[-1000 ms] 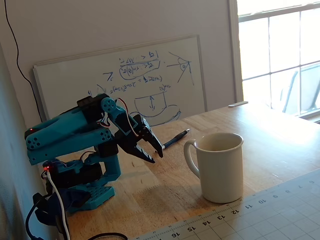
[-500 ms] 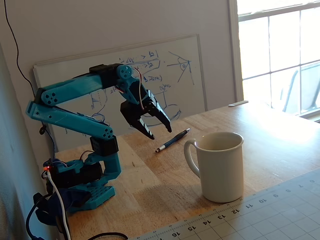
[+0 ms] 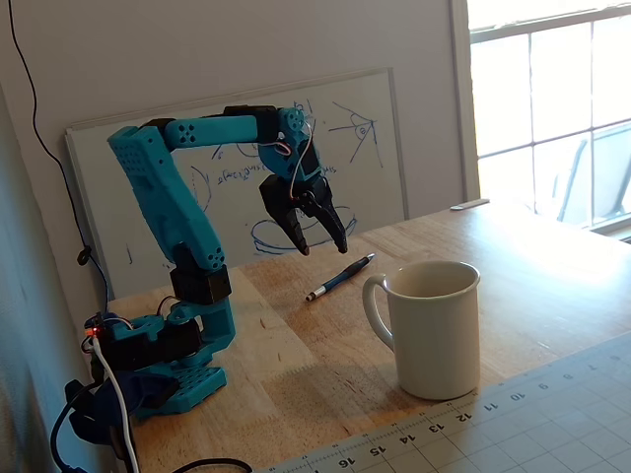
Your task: Grasp a pen and put it in a mug.
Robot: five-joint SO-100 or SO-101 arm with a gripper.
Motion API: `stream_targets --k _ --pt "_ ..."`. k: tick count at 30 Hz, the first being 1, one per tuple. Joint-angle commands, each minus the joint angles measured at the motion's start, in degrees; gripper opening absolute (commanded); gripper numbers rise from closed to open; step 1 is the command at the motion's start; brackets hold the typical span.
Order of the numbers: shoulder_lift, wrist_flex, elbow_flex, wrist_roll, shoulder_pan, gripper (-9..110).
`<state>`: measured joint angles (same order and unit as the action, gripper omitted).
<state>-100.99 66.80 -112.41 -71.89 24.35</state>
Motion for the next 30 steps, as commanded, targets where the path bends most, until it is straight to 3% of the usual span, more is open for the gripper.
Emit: stream_targets --k 1,8,16,30 --pt "6.7 -0.7 11.7 -8.4 3.3 25" --pt "20.7 -0.7 25.2 -17.1 5.4 25" --pt "34.5 -4.7 38.8 -17.6 4.3 25" --pt "40.0 -6.2 39.0 -17.0 -0.9 24"
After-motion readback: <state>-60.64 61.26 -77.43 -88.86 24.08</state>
